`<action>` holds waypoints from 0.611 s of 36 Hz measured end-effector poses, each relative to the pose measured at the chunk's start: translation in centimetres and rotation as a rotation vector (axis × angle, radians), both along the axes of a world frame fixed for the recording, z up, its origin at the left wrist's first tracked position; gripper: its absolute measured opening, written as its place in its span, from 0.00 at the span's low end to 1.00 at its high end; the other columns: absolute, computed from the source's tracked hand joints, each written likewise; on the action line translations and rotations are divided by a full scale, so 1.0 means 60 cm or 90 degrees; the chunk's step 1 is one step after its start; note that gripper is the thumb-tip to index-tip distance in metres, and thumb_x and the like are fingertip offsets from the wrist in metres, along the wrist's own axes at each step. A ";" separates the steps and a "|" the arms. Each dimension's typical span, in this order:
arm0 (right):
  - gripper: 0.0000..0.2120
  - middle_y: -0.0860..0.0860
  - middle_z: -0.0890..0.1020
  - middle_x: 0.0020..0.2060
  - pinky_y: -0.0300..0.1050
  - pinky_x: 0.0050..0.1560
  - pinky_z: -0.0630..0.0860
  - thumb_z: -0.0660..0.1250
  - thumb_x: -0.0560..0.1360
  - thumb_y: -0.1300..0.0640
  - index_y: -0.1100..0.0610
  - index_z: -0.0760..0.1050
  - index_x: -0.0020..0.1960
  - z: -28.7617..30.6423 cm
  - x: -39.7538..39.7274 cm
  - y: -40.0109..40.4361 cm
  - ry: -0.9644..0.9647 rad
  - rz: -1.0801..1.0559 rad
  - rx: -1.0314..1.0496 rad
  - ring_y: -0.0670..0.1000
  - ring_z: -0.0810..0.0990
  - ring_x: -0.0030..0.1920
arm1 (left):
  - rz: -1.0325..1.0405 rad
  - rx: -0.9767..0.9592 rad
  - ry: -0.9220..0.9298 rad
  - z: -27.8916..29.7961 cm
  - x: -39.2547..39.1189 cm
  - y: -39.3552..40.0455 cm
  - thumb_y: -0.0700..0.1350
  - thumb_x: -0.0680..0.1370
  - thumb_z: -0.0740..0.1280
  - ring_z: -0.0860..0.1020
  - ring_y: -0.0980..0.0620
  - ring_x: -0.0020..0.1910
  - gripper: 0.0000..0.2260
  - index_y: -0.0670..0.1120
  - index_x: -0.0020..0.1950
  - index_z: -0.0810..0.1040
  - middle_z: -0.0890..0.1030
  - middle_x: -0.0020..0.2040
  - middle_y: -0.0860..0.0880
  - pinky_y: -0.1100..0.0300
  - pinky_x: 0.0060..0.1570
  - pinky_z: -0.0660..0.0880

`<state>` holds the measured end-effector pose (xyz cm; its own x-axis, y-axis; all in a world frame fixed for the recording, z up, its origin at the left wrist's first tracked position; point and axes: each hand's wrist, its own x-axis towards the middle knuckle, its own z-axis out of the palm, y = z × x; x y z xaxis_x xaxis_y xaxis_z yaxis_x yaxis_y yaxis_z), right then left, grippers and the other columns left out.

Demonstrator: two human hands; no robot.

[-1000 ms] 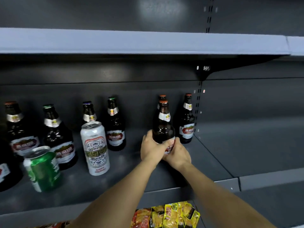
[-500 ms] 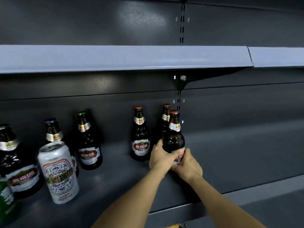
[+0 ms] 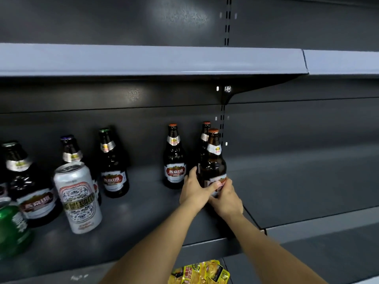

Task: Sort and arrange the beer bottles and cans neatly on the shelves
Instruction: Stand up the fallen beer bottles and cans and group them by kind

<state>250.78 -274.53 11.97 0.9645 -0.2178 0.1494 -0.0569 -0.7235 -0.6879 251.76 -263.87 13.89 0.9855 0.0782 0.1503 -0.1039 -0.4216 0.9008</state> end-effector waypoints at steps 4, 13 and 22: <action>0.45 0.56 0.67 0.69 0.56 0.65 0.67 0.74 0.70 0.47 0.56 0.50 0.76 -0.011 -0.010 0.010 0.003 -0.051 -0.056 0.59 0.68 0.68 | 0.104 0.019 -0.065 -0.017 -0.034 0.038 0.55 0.73 0.73 0.73 0.50 0.65 0.30 0.51 0.72 0.67 0.71 0.68 0.51 0.54 0.59 0.73; 0.31 0.60 0.72 0.64 0.58 0.63 0.62 0.67 0.66 0.69 0.60 0.66 0.68 0.017 -0.079 0.075 -0.275 -0.256 0.044 0.63 0.67 0.65 | 0.367 0.037 -0.322 0.011 -0.131 0.165 0.47 0.73 0.72 0.72 0.47 0.61 0.20 0.47 0.63 0.74 0.74 0.59 0.48 0.52 0.52 0.71; 0.26 0.55 0.77 0.58 0.55 0.57 0.65 0.68 0.66 0.68 0.58 0.71 0.63 -0.004 -0.115 0.270 -0.325 0.016 -0.055 0.60 0.72 0.60 | 0.529 0.062 -0.422 0.033 -0.147 0.318 0.48 0.65 0.78 0.70 0.40 0.63 0.33 0.43 0.68 0.71 0.72 0.65 0.42 0.44 0.63 0.67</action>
